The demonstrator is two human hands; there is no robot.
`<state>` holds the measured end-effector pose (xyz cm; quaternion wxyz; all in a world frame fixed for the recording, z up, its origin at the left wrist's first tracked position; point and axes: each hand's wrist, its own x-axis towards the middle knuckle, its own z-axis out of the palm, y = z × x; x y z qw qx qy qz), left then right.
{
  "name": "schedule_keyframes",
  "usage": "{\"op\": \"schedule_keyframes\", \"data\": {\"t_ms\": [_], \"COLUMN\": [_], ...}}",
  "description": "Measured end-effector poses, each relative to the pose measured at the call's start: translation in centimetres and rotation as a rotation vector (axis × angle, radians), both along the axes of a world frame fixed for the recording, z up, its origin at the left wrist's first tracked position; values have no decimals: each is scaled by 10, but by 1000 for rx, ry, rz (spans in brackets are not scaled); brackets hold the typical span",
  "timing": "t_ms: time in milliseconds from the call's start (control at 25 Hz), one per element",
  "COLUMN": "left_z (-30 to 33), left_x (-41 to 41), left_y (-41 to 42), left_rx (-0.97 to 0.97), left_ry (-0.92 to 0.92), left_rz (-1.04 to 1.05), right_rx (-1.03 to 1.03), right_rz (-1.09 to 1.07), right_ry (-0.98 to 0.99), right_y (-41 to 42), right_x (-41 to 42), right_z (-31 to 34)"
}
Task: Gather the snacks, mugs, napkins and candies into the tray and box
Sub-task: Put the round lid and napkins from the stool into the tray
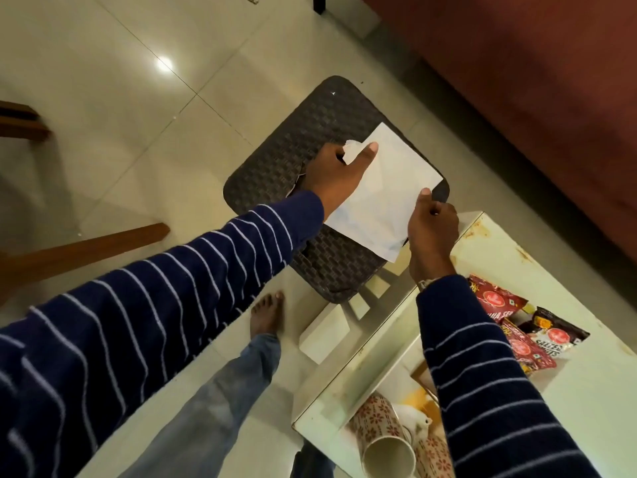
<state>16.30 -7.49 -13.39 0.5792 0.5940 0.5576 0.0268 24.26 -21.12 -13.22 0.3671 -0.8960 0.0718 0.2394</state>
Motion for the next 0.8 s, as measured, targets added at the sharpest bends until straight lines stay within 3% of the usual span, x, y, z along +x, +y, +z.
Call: {"op": "schedule_keyframes", "data": {"t_ms": [200,400,600,800], "left_z": [2,0,1,-3], "left_x": [-5,-24,-33,-28], "left_y": [3,6,15,15], "left_rx": [-57,8,75,50], "left_ry": [-86,-102,-144,-132], "left_rz": [-166,-362,-447,-505], "right_rx": [48,195,175,190], "right_rz": [-5,26,311,308], "right_ry": [46,133,131,115], "right_y": [-8,-19,-37,-39], "right_x": [5,2,8,13], "right_z": [-3,-1,2,2]}}
